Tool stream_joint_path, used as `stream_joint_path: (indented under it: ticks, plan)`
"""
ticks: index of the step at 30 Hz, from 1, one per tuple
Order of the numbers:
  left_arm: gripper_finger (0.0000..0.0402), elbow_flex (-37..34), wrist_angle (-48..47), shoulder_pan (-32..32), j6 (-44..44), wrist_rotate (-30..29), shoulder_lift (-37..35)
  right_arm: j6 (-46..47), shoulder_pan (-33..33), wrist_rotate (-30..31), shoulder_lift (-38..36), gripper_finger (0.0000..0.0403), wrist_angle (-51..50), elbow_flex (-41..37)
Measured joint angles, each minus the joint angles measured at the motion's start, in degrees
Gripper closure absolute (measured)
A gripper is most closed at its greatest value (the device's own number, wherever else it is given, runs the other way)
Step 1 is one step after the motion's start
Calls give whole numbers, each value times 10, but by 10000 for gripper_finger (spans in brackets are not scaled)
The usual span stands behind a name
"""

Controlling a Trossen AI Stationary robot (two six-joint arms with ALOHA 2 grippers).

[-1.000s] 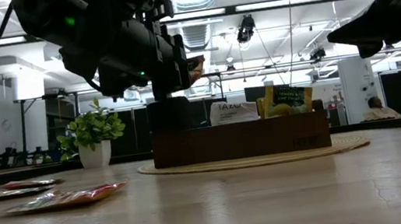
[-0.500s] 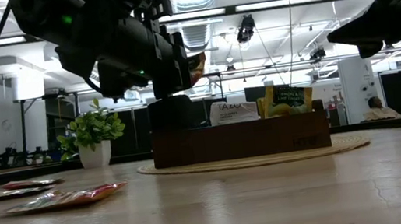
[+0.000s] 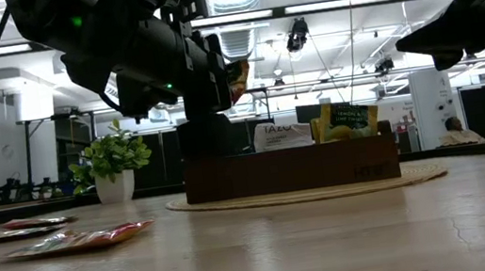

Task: Pick & Place Tea
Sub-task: Put the orange tea bag into the left section of the wooden organizer

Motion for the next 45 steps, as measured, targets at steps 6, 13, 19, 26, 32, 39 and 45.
stream_joint_path:
  ticks: [6, 13, 19, 26, 32, 39, 45]
  plan:
    - [219, 0, 0, 0, -2, 2, 0, 0, 0, 0, 0, 394, 0, 0]
    - [180, 0, 0, 0, -21, 25, 0, 0, 0, 0, 0, 394, 0, 0]
    - [179, 0, 9, 0, -49, 28, -1, 0, 0, 0, 0, 394, 0, 0]
    - [179, 0, 11, -2, -43, 28, -15, 0, 0, 0, 0, 394, 0, 0]
    - [183, 0, -7, -1, -31, 39, -23, 0, 0, 0, 0, 394, 0, 0]
    - [205, 0, -69, 3, -102, 66, -23, 0, 0, 0, 1, 394, 0, 0]
    - [217, 4, -74, 10, -89, 54, -30, 0, 0, 0, 1, 394, 0, 0]
